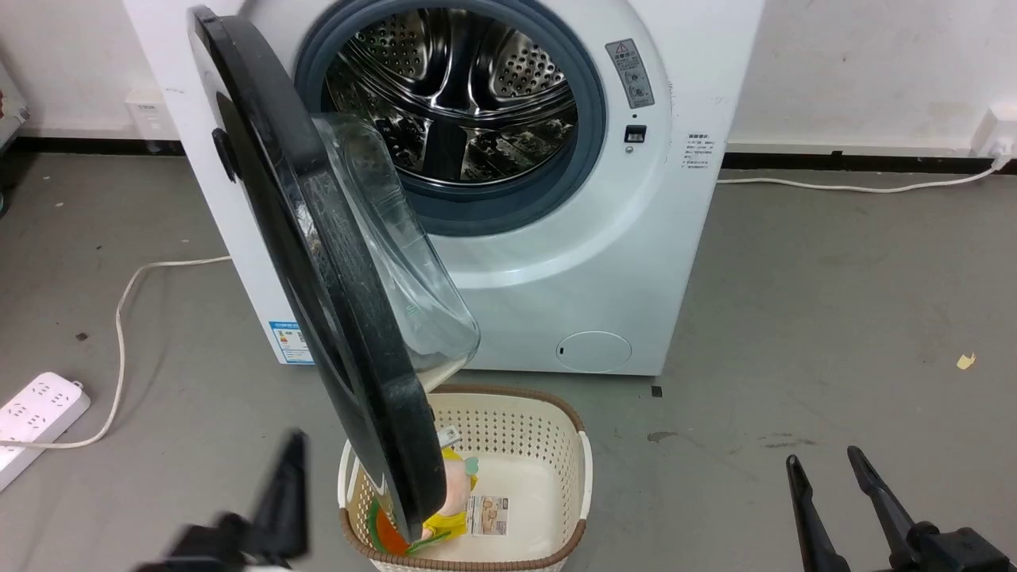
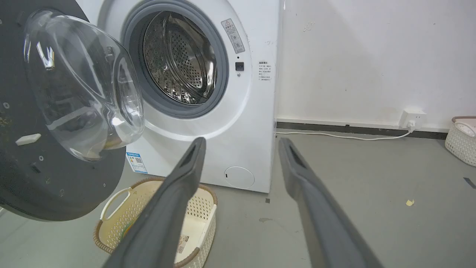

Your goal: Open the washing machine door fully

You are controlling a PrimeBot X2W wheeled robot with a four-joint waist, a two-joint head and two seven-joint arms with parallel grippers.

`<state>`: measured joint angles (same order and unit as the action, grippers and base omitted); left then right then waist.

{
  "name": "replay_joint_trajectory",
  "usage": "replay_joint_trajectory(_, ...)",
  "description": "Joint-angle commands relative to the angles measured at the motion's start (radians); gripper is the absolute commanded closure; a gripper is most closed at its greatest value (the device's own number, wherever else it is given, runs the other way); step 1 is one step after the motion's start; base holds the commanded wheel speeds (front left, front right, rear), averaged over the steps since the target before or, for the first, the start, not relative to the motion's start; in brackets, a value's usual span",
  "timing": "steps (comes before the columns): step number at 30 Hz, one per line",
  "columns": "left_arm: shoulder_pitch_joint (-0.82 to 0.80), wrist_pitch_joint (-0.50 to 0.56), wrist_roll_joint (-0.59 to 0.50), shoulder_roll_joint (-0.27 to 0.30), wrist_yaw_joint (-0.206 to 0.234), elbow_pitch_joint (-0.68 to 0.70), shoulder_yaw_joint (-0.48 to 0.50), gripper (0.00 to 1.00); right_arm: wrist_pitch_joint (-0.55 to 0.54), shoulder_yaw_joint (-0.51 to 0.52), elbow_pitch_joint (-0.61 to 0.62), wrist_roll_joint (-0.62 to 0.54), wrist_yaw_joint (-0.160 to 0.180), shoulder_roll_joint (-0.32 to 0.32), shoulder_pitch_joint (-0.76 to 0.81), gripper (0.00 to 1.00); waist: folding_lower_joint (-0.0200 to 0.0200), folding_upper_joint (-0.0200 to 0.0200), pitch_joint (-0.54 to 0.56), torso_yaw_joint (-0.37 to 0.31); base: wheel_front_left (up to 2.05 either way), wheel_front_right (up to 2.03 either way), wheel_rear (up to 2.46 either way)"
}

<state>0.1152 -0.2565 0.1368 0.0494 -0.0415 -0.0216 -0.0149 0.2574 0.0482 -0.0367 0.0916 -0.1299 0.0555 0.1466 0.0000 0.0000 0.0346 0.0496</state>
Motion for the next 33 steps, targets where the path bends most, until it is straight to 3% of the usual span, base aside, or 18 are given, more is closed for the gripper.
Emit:
replay_joint_trajectory(1,-0.024,-0.005,0.023,0.001,0.01,0.041,0.021,1.0,0.004,-0.001,-0.002,0.01,-0.001,-0.005,0.005,0.0,0.0,0.0,0.0,0.0,0.0,0.0,0.0)
replay_joint_trajectory(11,-0.181,-0.005,0.087,0.001,0.067,0.371,0.107,1.0,0.004,-0.001,-0.014,0.025,-0.001,-0.005,-0.001,0.0,0.0,0.0,0.0,0.009,0.0,0.0,0.0)
replay_joint_trajectory(17,-0.233,-0.005,-0.011,0.005,0.033,0.434,0.019,1.0,0.004,-0.009,-0.018,0.03,-0.001,-0.005,-0.009,0.0,0.0,0.0,-0.001,0.005,0.0,0.0,0.0)
replay_joint_trajectory(24,-0.188,0.088,-0.026,0.003,-0.011,0.361,-0.216,1.0,0.004,-0.021,-0.027,0.046,-0.001,-0.005,-0.013,0.0,0.0,0.0,-0.006,-0.004,0.0,0.0,0.0)
replay_joint_trajectory(27,-0.143,0.119,0.001,0.002,0.003,0.282,-0.293,1.0,0.004,-0.026,-0.029,0.049,-0.001,-0.005,-0.016,0.0,0.0,0.0,-0.01,-0.009,0.0,0.0,0.0)
replay_joint_trajectory(28,-0.117,0.134,0.039,0.001,0.024,0.192,-0.336,1.0,0.004,-0.026,-0.028,0.052,-0.001,-0.005,-0.017,0.0,0.0,0.0,-0.013,-0.01,0.0,0.0,0.0)
replay_joint_trajectory(33,-0.127,0.139,0.034,0.003,0.046,0.039,-0.349,1.0,0.004,-0.025,-0.032,0.054,-0.001,-0.005,-0.018,0.0,0.0,0.0,-0.018,-0.006,0.0,0.0,0.0)
